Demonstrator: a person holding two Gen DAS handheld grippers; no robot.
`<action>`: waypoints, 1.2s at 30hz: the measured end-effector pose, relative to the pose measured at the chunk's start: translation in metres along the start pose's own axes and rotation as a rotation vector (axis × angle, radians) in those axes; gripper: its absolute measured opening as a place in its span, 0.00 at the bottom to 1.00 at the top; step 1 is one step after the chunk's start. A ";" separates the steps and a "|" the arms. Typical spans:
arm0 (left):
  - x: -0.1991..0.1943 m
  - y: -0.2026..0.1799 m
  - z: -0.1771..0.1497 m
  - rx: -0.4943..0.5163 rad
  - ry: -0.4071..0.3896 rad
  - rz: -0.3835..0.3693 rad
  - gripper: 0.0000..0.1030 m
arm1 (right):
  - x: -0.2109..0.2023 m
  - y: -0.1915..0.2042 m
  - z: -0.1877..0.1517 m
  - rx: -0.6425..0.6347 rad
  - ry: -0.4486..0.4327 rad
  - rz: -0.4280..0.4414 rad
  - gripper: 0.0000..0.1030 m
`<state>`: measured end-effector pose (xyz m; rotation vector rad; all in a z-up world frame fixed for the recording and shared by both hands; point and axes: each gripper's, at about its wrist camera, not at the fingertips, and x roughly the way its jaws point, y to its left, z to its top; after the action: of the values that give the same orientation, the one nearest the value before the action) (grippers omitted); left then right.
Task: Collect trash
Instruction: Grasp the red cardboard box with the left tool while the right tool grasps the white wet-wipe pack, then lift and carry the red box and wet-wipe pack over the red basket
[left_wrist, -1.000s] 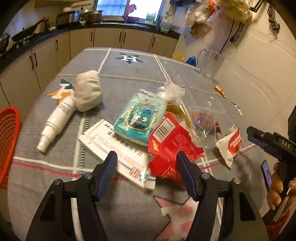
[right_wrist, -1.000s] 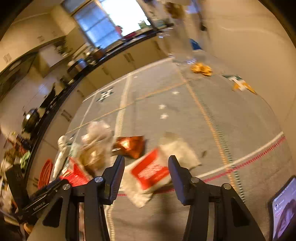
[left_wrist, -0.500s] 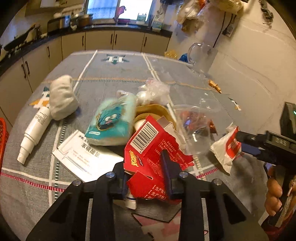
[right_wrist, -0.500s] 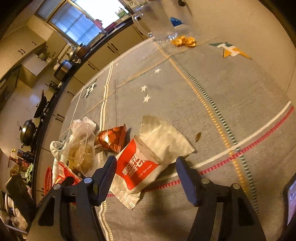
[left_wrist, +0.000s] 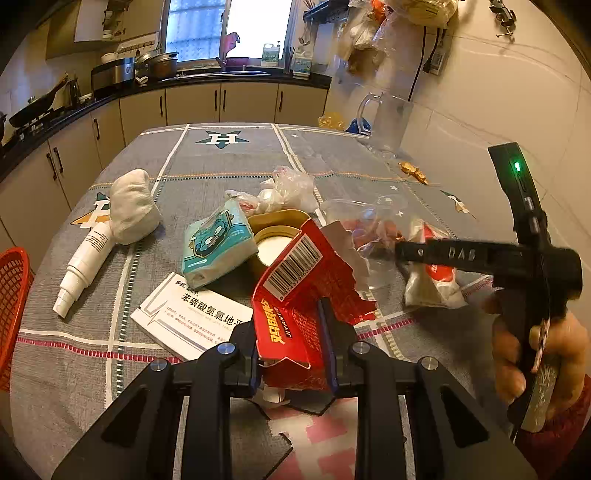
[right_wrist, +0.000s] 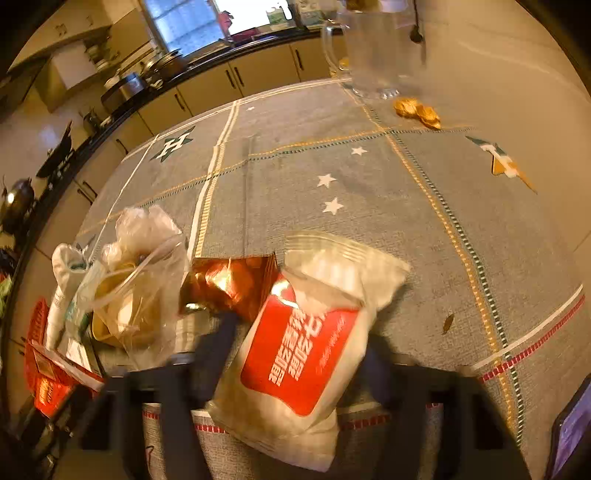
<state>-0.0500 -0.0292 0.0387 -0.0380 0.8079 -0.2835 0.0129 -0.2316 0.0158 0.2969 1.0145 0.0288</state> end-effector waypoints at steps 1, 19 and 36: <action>0.001 0.001 0.000 -0.004 0.000 -0.001 0.24 | -0.001 0.000 -0.002 0.002 -0.004 0.011 0.52; -0.029 0.028 -0.010 -0.077 -0.057 0.025 0.19 | -0.078 0.036 -0.042 -0.108 -0.216 0.114 0.50; -0.053 0.035 -0.031 -0.080 -0.059 0.046 0.19 | -0.081 0.072 -0.065 -0.199 -0.188 0.156 0.50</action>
<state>-0.0988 0.0208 0.0495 -0.1022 0.7607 -0.2056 -0.0766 -0.1607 0.0693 0.1922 0.7935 0.2379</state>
